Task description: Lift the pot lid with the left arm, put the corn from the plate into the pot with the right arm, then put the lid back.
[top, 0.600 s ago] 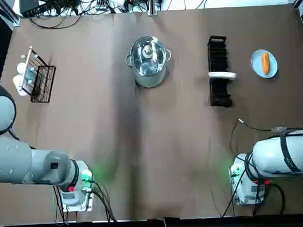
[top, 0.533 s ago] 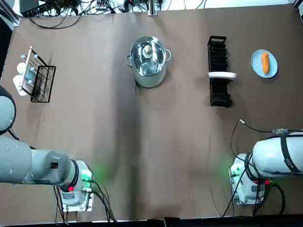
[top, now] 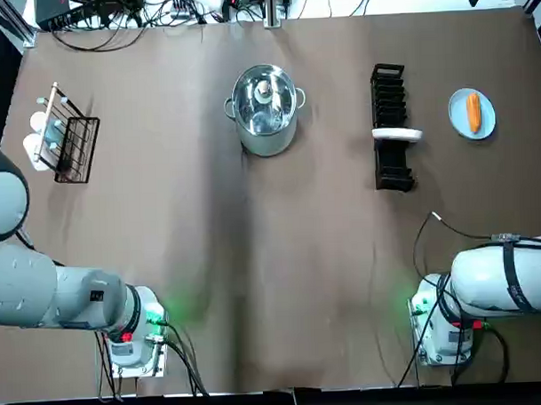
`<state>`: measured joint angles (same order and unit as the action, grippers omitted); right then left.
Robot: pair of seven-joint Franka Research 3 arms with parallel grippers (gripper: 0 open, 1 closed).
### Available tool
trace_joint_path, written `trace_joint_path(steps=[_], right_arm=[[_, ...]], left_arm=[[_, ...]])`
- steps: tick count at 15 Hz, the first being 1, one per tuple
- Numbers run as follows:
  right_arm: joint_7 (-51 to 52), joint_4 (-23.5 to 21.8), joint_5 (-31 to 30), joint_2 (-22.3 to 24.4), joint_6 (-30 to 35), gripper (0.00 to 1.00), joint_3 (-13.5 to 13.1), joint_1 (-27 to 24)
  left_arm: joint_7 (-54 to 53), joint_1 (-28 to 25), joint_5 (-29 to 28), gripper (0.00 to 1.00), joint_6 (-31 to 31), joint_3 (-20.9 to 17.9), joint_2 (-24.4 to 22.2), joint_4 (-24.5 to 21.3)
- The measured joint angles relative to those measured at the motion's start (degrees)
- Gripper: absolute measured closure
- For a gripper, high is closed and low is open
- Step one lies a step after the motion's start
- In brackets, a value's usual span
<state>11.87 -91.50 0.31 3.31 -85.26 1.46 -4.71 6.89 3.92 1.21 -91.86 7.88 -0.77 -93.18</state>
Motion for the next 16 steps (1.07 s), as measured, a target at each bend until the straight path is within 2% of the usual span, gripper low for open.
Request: trace_joint_path(steps=[3, 4, 6, 8, 11, 16], right_arm=[[0.0, 0.0, 0.0, 0.0, -0.2, 0.0, 0.0, -0.2], [0.1, -0.1, 0.0, 0.0, -0.2, 0.0, 0.0, -0.2], [0.2, -0.7, -0.4, -0.3, -1.1, 0.0, 0.0, -0.2], [0.3, -1.7, -0.6, -2.1, -4.1, 0.0, 0.0, -0.2], [0.3, -2.6, -2.0, -8.6, -6.6, 0.0, -0.2, -0.7], [0.9, -2.9, -4.0, -20.5, -13.7, 0.0, -0.7, -7.2]], left_arm=[[2.4, 1.9, 1.0, 0.0, 0.0, 1.5, 1.8, -0.2], [8.0, 4.7, 3.2, 0.0, -0.5, 2.6, 4.3, -0.3], [14.6, 9.4, 3.7, 0.0, -4.5, 3.0, 7.7, -0.3], [21.1, 14.8, 3.7, 0.0, -11.7, 3.0, 11.7, -0.2], [29.2, 21.8, 3.5, 0.0, -22.7, 2.8, 18.2, 0.4], [41.9, 28.9, -5.3, 0.0, -31.4, 1.8, 28.3, 4.6]])
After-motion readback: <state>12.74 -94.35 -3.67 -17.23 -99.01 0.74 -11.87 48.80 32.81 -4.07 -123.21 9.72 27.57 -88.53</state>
